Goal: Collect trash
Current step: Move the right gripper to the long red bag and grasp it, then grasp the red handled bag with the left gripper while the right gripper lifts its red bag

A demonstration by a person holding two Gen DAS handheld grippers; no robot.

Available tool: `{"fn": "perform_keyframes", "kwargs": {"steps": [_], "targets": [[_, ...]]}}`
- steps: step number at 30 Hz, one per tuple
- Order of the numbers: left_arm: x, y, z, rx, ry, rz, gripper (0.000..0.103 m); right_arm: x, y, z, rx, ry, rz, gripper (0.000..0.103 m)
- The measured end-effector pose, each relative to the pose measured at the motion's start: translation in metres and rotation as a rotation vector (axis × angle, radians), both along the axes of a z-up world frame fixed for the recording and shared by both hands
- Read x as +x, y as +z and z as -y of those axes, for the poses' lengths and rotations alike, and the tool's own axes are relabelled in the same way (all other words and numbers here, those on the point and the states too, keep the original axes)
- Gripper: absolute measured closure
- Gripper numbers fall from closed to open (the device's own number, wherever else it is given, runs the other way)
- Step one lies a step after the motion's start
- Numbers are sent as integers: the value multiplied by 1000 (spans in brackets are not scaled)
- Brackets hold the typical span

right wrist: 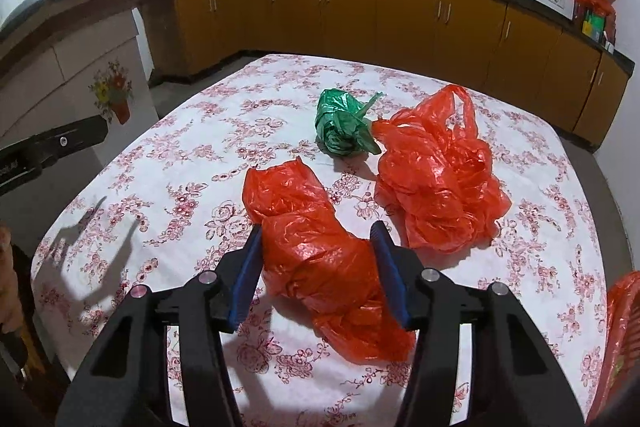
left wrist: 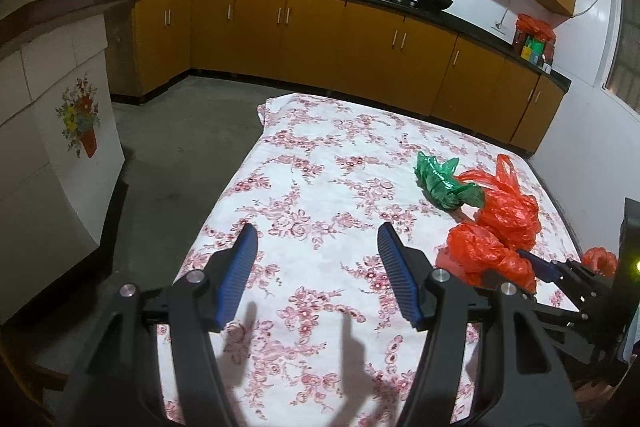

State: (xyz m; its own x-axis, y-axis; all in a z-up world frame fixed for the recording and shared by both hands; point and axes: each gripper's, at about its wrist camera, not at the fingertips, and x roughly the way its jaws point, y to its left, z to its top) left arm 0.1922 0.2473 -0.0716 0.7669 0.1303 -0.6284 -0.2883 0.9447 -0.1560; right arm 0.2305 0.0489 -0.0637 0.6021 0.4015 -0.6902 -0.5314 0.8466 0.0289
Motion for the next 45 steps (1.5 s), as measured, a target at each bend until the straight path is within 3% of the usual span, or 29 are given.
{"fn": "perform_keyframes", "kwargs": {"steps": [5,15,20,26,32,36,42,45], "targets": [[3,0,1,-13,-2,-4,41,-1,0,2,8,6,-7,57],[7,-1,3,-3,-7,-13,41,1,0,4,18,4,-16,56],[11,-4,3,1,-9,-23,41,1,2,12,70,4,-43,65],[17,-8,5,-8,-12,-33,41,-4,2,20,100,10,-47,69],[22,-11,12,-8,-27,-44,41,-8,6,20,78,5,-26,57],[23,-12,15,-7,-30,-49,41,-8,7,23,76,-2,-19,56],[23,-13,17,-5,-29,-54,41,-2,-1,19,63,-7,-45,46],[24,-13,17,-5,-29,-58,41,0,-5,14,35,4,-51,48]]}}
